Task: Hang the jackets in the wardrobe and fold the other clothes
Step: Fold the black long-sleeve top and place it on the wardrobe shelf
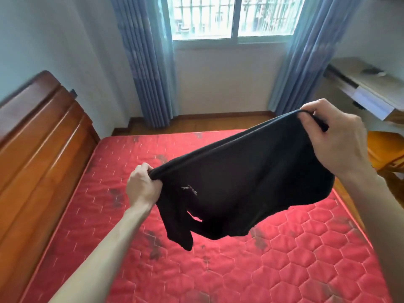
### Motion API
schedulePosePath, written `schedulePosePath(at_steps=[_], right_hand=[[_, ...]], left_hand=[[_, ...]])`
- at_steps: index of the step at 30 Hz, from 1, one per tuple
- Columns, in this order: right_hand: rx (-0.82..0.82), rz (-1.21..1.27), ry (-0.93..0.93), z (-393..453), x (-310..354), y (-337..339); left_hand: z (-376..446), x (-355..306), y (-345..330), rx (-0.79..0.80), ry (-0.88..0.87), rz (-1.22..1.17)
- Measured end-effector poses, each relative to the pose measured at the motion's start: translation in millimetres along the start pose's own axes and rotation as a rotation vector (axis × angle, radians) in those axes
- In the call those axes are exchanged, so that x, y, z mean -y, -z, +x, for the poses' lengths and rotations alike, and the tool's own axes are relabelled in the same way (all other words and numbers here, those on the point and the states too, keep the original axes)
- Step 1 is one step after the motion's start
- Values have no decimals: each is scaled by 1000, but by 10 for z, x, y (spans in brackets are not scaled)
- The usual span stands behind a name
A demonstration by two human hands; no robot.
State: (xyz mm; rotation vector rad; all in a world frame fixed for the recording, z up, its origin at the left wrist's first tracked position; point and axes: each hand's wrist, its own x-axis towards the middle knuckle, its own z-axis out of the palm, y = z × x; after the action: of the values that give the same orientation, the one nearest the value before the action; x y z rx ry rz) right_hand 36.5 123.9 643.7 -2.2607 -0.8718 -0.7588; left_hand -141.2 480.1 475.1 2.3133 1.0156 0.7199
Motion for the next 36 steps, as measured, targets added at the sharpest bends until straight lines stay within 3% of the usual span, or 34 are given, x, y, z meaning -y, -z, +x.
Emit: schedulePosePath(at_steps=[5,10,15,17,22,26,29,33,36], right_hand=[[-22,-130,-136,-135,-303,115],[41,-244,-234,-197,-541,77],[307,-331,-373,-133,-501,-131],[429,-195,-275,-126,-350,-229],[749,630,-25,-148,576,-555],[600,717,-114,-58,901,-878],[541,735,-123,0,919,-950],[461,790,-193,117,1033,-1060],[396,868,-328,189,1140,-1136]], left_hand=[[179,-212,326,97,-117,132],[346,-772,625,259,-255,21],[361,-1447,799,412,-298,-120],[353,-1692,811,445,-315,-183],[211,-2161,845,606,-368,-271],[222,-2099,909,641,-386,-189],[257,-1692,899,707,-262,-332],[185,-1043,614,513,-137,-282],[-5,-693,322,397,122,-375]])
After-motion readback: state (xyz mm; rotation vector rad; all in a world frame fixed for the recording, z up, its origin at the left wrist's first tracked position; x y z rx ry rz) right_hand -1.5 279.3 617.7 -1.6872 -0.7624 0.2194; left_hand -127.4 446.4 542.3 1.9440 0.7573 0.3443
